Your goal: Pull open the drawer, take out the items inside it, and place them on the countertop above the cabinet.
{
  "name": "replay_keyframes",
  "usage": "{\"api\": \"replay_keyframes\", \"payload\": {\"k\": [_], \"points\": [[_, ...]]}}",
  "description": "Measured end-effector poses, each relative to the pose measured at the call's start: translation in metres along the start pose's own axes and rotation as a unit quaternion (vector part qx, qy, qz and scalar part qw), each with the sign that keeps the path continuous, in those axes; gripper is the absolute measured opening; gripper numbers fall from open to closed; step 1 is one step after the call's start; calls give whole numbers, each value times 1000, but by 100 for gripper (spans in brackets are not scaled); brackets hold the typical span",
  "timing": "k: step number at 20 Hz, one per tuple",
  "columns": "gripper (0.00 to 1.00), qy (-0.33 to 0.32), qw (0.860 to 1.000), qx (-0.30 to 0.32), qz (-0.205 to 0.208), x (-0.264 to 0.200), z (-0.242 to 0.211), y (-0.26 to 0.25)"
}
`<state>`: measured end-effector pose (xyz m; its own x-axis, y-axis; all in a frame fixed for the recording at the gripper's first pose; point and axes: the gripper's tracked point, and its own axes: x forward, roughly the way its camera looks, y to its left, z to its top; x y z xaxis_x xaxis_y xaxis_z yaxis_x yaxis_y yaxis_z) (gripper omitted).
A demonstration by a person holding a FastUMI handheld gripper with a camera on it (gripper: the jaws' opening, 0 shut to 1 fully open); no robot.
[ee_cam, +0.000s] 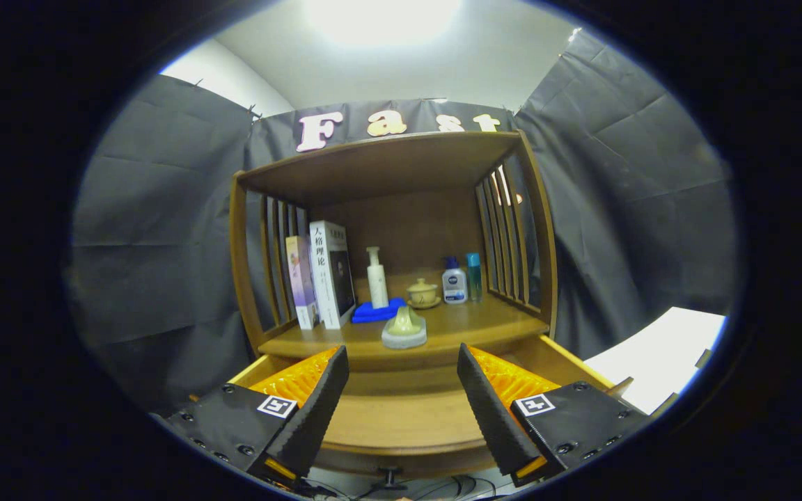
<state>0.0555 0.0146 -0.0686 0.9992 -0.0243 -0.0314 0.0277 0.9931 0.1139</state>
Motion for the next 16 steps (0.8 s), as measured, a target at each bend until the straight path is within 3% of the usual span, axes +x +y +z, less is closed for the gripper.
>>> {"api": "replay_keyframes", "payload": {"k": [6, 12, 16], "points": [[98, 27, 999, -32, 19, -34, -51, 15], [98, 31, 998, -58, -9, -47, -94, 11], [98, 56, 997, -44, -15, -41, -123, 9]]}}
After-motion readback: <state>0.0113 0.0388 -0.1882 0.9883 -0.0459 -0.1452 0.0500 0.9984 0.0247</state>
